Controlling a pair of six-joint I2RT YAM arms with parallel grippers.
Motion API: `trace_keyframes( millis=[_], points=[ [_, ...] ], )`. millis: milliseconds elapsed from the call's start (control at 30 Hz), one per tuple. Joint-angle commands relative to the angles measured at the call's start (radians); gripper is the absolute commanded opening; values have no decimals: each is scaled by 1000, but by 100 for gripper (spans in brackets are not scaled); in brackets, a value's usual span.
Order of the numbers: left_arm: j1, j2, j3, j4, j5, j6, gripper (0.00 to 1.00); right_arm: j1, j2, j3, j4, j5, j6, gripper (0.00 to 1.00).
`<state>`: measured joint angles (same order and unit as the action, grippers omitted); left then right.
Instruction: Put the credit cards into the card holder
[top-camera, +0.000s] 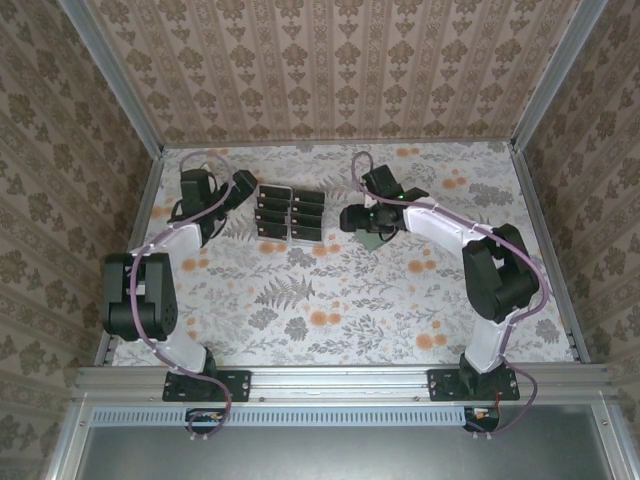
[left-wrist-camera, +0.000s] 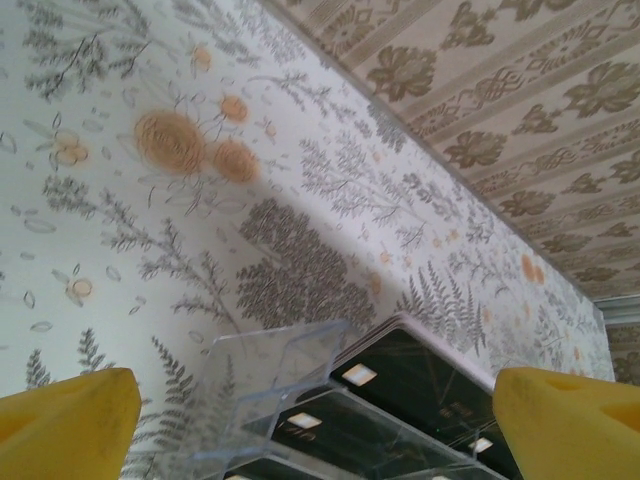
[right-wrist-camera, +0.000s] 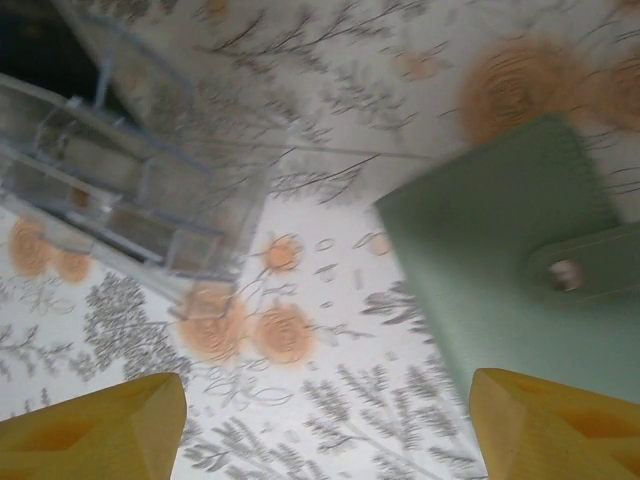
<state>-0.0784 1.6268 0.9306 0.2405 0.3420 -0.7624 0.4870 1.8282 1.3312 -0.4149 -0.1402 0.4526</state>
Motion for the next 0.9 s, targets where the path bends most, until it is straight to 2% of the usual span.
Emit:
trace_keyframes(
  millis=[0,333,667,867],
  points=[
    [3,31,-15,24,50,17,100,45,16,10,10,-13,50,77],
    [-9,147,26,130,106,-40,100,130,122,40,25,57,83,78],
    [-43,203,36,184,109,-73,100,124,234,153,-6,135,70,75],
    [-77,226,42,203,99,-87,100,85,269,194,-12,167,68,72]
  ],
)
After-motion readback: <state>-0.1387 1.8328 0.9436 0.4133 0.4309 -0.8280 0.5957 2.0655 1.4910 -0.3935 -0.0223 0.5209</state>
